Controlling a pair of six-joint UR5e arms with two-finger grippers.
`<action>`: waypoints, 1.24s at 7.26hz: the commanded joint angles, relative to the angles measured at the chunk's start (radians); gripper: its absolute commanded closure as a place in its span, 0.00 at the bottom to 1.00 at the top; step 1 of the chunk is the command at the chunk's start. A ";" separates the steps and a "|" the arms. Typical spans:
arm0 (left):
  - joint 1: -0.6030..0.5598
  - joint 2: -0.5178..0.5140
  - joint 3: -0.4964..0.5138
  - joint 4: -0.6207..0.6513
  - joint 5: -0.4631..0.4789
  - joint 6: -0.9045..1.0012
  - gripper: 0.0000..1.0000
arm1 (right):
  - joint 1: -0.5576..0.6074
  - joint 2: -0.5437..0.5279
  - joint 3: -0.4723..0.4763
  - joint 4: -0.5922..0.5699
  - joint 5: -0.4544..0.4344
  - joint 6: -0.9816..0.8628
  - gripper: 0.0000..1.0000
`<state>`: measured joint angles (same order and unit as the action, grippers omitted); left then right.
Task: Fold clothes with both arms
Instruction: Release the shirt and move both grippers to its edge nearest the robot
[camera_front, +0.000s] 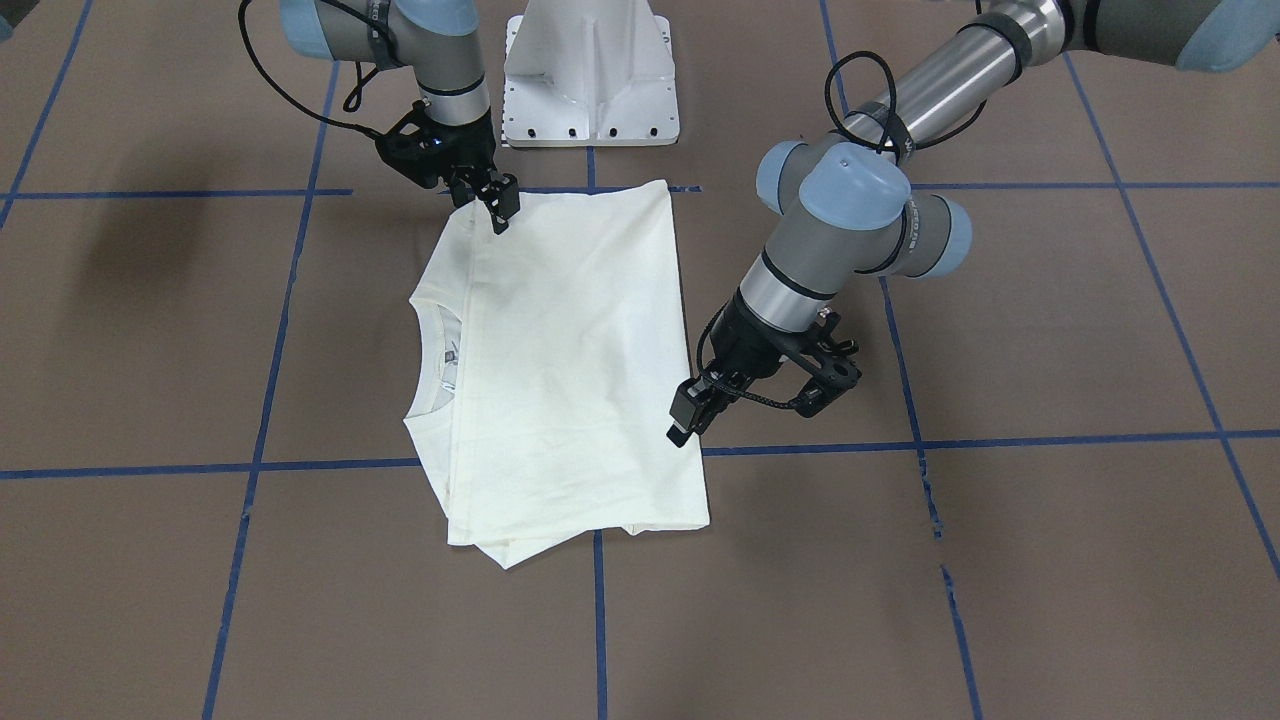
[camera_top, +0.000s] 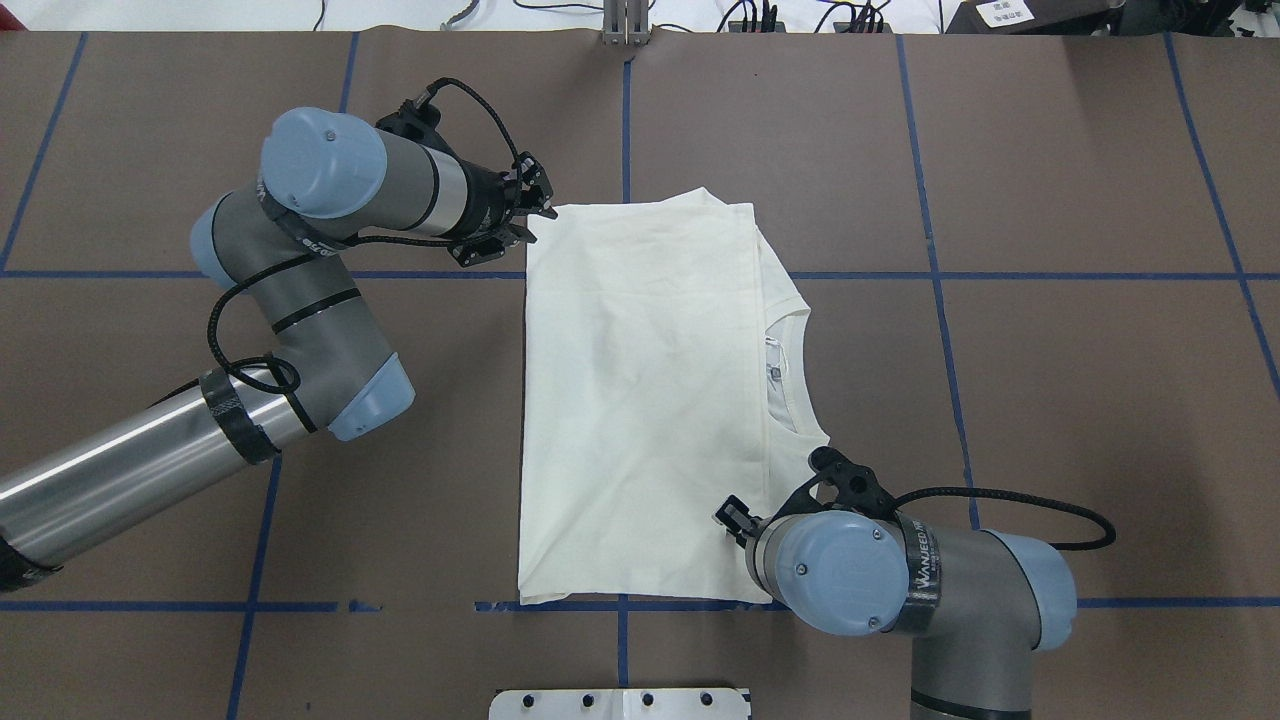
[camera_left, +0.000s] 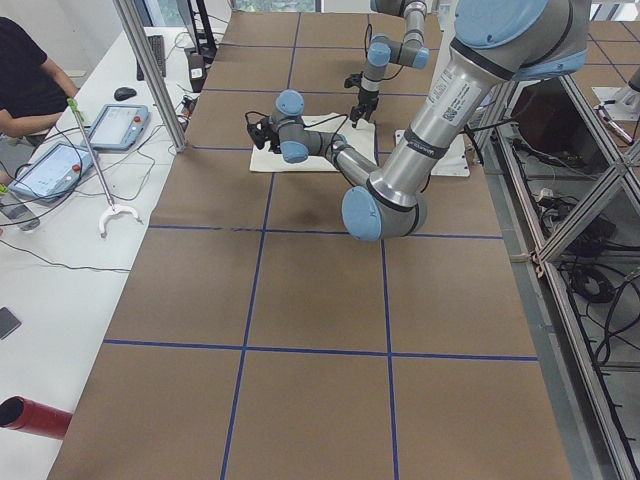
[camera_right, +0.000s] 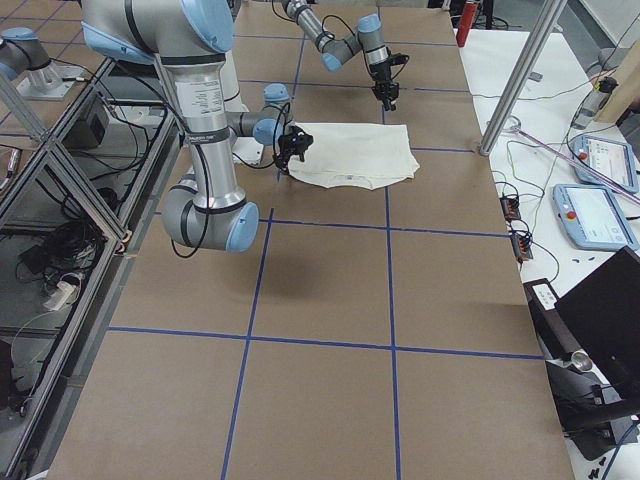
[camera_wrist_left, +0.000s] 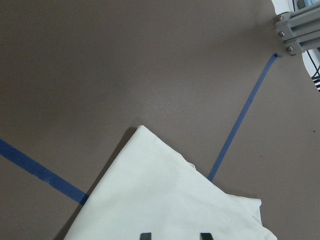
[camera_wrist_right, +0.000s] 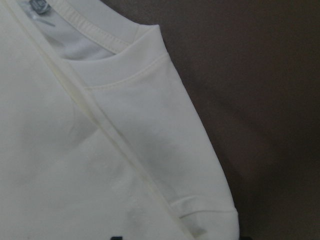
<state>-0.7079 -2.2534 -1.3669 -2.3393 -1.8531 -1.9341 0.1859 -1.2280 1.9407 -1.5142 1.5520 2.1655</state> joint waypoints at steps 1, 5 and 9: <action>-0.001 0.000 0.000 0.000 0.000 -0.002 0.57 | -0.014 -0.007 0.001 -0.006 -0.013 0.004 0.51; 0.001 0.000 0.000 0.000 0.000 0.000 0.57 | -0.013 -0.008 0.015 -0.006 -0.012 0.048 1.00; 0.150 0.153 -0.279 0.095 0.049 -0.106 0.53 | -0.009 -0.073 0.104 -0.006 0.000 0.040 1.00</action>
<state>-0.6378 -2.1788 -1.5103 -2.2990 -1.8384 -2.0003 0.1757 -1.2751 2.0199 -1.5202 1.5485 2.2102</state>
